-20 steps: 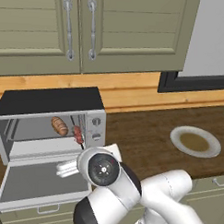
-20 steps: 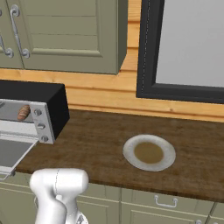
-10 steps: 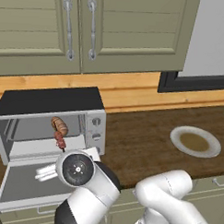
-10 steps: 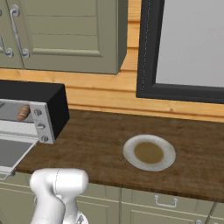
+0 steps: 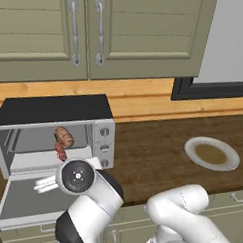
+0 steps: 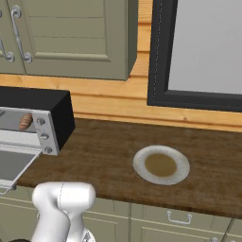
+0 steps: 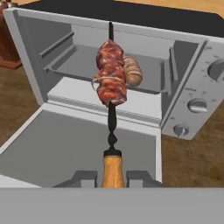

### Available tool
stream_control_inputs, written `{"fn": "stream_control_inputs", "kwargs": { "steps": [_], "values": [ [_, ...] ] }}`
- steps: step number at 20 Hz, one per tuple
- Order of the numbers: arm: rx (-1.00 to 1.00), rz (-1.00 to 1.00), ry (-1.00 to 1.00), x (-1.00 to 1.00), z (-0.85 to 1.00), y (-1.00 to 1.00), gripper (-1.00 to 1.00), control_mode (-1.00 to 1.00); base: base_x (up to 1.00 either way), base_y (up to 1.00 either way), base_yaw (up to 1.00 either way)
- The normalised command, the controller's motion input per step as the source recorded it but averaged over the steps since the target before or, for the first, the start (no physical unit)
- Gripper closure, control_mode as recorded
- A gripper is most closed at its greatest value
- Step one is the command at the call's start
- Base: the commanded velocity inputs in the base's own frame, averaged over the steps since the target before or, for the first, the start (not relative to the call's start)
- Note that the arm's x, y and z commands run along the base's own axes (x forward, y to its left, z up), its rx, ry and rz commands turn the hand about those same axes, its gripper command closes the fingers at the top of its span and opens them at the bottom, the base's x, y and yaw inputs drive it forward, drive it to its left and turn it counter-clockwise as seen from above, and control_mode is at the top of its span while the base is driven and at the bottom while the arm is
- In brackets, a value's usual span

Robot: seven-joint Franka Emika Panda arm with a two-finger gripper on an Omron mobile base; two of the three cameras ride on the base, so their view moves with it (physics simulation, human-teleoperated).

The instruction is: Pick up the kebab skewer and baguette bread, and place them inside the toaster oven. Close the toaster oven door and start by setting the timer.

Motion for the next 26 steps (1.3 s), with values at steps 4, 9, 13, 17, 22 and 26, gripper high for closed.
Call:
{"fn": "stream_control_inputs", "kwargs": {
  "steps": [4, 9, 13, 17, 22, 26],
  "values": [
    [0.0, 0.0, 0.0, 0.37, -0.1, 0.17, 1.0, -1.0, 0.0, 0.0, 0.0],
    [0.01, 0.0, 0.01, 0.52, -0.03, 0.13, 1.0, -1.0, 0.0, 0.0, 0.0],
    [0.02, 0.0, 0.1, 0.37, -0.05, 0.0, 1.0, -1.0, 0.0, 0.0, 0.0],
    [0.0, 0.0, 0.25, 0.1, -0.14, 0.04, 1.0, -1.0, 0.0, 0.0, 0.0],
    [0.0, 0.0, 0.09, 0.18, -0.24, 0.14, 1.0, -1.0, 0.0, 0.0, 0.0],
    [0.0, 0.0, -0.04, 0.47, -0.02, 0.2, 1.0, -1.0, 0.0, 0.0, 0.0]
  ]
}}
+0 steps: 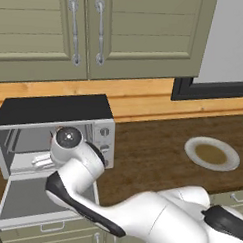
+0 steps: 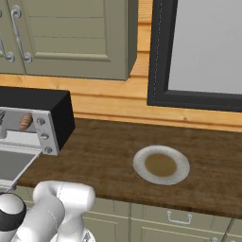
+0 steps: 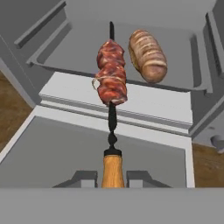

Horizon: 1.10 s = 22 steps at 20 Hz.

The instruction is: Pick up the kebab skewer and baguette bread, and place them inside the toaster oven. Close the toaster oven door and start by setting the timer.

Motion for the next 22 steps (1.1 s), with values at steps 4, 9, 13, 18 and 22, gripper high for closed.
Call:
{"fn": "stream_control_inputs", "kwargs": {
  "steps": [4, 9, 13, 18, 22],
  "values": [
    [0.0, 0.0, 0.0, 0.6, -0.02, 0.2, 1.0, -1.0, 0.0, 0.0, 0.0],
    [0.0, 0.0, 0.0, 0.61, 0.0, 0.16, 1.0, -1.0, 0.0, 0.0, 0.0],
    [0.0, 0.0, 0.01, 0.3, -0.16, 0.24, 1.0, -1.0, 0.0, 0.0, 0.0],
    [0.0, 0.0, 0.05, 0.0, -0.47, 0.33, 1.0, -1.0, 0.0, 0.0, 0.0],
    [0.0, 0.0, 0.13, 0.2, -0.4, 0.26, 1.0, -1.0, 0.0, 0.0, 0.0]
  ]
}}
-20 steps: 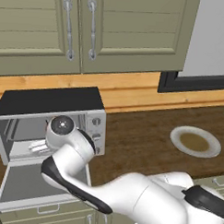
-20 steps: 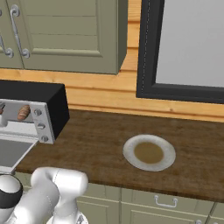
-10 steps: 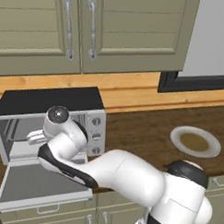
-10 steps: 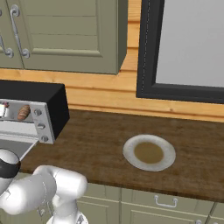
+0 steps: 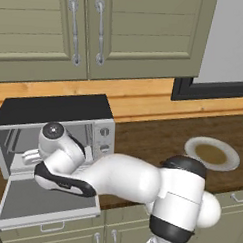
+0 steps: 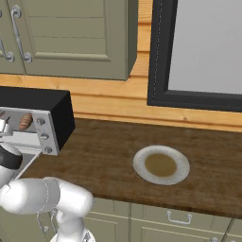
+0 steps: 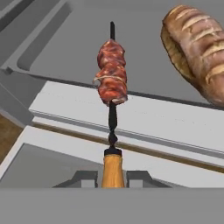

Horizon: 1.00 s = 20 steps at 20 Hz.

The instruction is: Pick up the kebab skewer and baguette bread, and place them inside the toaster oven. Close the toaster oven door and start by setting the timer.

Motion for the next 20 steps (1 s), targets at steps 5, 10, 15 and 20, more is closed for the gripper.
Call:
{"fn": "stream_control_inputs", "kwargs": {
  "steps": [5, 10, 15, 20],
  "values": [
    [0.0, -0.02, 0.01, 0.56, -0.03, 0.2, 1.0, -1.0, 0.0, 0.0, 0.0],
    [0.0, -0.01, -0.06, 0.4, 0.0, 0.01, 1.0, -1.0, 0.0, 0.0, 0.0],
    [0.0, -0.01, -0.15, 0.18, 0.0, 0.07, 1.0, -1.0, 0.0, 0.0, 0.0],
    [0.0, -0.01, -0.09, 0.19, -0.06, 0.01, 1.0, -1.0, 0.0, 0.0, 0.0]
  ]
}}
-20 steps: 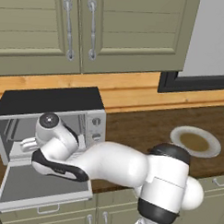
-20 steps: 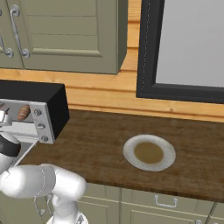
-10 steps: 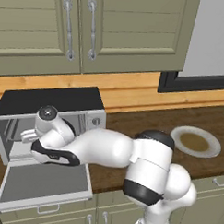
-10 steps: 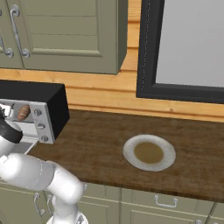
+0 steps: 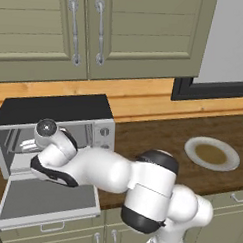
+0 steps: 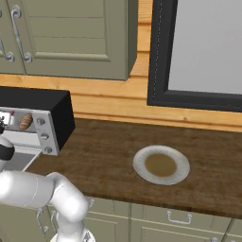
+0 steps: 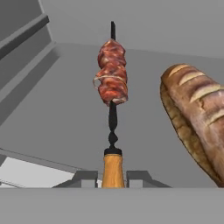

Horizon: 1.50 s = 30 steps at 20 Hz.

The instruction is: Pick up the kebab skewer and baguette bread, and place them inside the toaster oven. Close the toaster oven door and start by setting the timer.

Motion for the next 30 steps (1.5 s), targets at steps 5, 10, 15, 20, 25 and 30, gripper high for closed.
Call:
{"fn": "stream_control_inputs", "kwargs": {
  "steps": [5, 10, 15, 20, 25, 30],
  "values": [
    [0.0, 0.0, 0.0, 0.22, -0.1, 0.0, 1.0, -1.0, 0.0, 0.0, 0.0],
    [0.0, 0.0, -0.01, 0.27, -0.11, 0.0, 1.0, -1.0, 0.0, 0.0, 0.0],
    [0.0, 0.0, -0.04, 0.18, -0.12, 0.01, 1.0, -1.0, 0.0, 0.0, 0.0],
    [0.0, 0.0, 0.0, 0.0, -0.02, 0.01, 1.0, -1.0, 0.0, 0.0, 0.0],
    [0.0, 0.0, 0.0, 0.0, 0.0, 0.0, 1.0, -1.0, 0.0, 0.0, 0.0],
    [0.0, 0.0, 0.0, 0.0, 0.0, 0.0, -1.0, -1.0, 0.0, 0.0, 0.0]
  ]
}}
